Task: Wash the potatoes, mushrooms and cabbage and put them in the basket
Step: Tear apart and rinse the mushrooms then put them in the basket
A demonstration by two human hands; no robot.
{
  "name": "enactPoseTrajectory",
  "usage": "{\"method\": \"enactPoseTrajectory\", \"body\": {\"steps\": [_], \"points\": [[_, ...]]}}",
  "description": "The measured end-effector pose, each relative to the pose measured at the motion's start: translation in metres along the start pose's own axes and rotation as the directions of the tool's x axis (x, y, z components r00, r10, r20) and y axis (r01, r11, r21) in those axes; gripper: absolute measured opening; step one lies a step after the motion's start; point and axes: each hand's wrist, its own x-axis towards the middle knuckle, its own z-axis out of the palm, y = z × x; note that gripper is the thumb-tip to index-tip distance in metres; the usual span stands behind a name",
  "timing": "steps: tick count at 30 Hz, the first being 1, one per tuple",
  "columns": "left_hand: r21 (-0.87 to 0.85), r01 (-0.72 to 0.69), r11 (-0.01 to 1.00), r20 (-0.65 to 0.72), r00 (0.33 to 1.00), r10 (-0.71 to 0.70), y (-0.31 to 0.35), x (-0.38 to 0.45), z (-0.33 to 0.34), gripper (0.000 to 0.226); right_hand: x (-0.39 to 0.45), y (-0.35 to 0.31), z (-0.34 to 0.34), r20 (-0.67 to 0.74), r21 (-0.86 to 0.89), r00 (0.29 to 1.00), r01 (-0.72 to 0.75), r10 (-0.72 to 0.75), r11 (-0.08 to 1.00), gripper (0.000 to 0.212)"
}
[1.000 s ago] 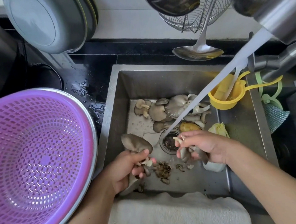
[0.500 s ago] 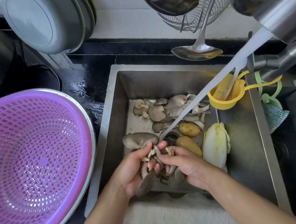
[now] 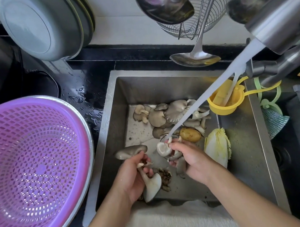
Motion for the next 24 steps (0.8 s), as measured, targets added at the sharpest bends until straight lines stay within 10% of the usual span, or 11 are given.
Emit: {"method": "enactPoseTrajectory", "body": {"steps": [15, 24], "points": [[0.095, -0.046, 0.994, -0.008, 0.999, 0.047, -0.001, 0.003, -0.001, 0.017, 0.033, 0.011, 0.031, -0.164, -0.443, 0.958, 0.143, -0.237, 0.885, 0.015], [0.072, 0.002, 0.997, -0.258, 0.966, 0.017, -0.001, 0.010, -0.005, 0.014, 0.055, 0.028, 0.031, -0.136, -0.379, 0.988, -0.126, 0.080, 0.917, 0.014]]}}
